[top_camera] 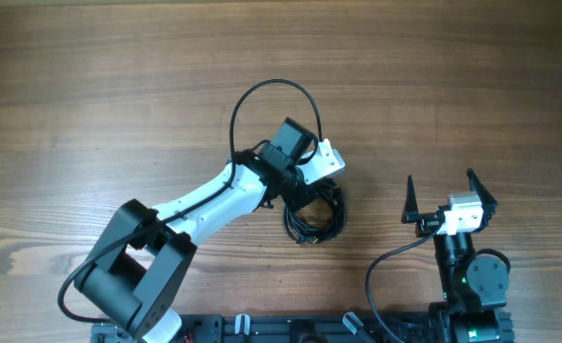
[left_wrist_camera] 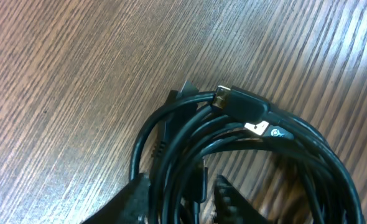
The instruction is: Untangle cables
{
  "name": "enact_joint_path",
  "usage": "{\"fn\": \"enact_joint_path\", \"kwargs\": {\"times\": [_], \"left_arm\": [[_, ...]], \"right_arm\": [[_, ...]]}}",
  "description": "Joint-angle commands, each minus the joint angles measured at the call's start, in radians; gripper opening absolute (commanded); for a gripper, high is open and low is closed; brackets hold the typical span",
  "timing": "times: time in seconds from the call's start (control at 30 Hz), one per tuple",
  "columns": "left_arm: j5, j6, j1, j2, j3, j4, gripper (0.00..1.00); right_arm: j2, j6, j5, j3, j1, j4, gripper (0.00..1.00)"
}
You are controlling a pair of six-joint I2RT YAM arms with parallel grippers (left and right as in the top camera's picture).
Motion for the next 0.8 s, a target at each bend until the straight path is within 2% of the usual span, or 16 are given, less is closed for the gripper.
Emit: {"fn": "enact_joint_path", "kwargs": {"times": [0.0, 0.07, 0.13, 0.3, 0.37, 0.43, 0.53, 0.6, 0.7, 0.77], "left_arm": [[0.003, 0.013, -0.003, 0.013, 0.005, 0.021, 0.27], [-0.022, 0.002, -0.003, 0.013, 0.005, 0.035, 0.25], [-0.08, -0.076, -0.002, 0.013, 0.005, 0.073, 0.22], [-0.203, -0.269, 0.005, 0.013, 0.005, 0.155, 0.06], [-0.203, -0.28, 0.012, 0.013, 0.006, 0.157, 0.06], [-0.202, -0.279, 0.011, 0.013, 0.006, 0.157, 0.15], [-0.201, -0.279, 0.011, 0.013, 0.006, 0.156, 0.35], [-0.201, -0.279, 0.011, 0.011, 0.006, 0.153, 0.4], [-0.197, -0.277, 0.011, -0.008, 0.006, 0.142, 0.42], [-0.151, -0.244, 0.011, -0.017, 0.006, 0.129, 0.46]], "right_arm": [[-0.009, -0.002, -0.016, -0.001, -0.005, 0.003, 1.0], [-0.009, -0.002, -0.017, -0.001, -0.005, 0.003, 1.0], [-0.009, -0.002, -0.017, -0.001, -0.005, 0.003, 1.0], [-0.009, -0.002, -0.017, -0.001, -0.005, 0.003, 1.0], [-0.009, -0.002, -0.017, -0.001, -0.005, 0.003, 1.0], [-0.009, -0.002, -0.017, -0.001, -0.005, 0.003, 1.0], [-0.009, -0.002, -0.017, -0.001, -0.005, 0.003, 1.0], [-0.009, -0.002, -0.017, -0.001, -0.005, 0.003, 1.0], [-0.009, -0.002, -0.017, -0.001, -0.005, 0.003, 1.0], [-0.009, -0.002, -0.017, -0.001, -0.005, 0.003, 1.0]]}}
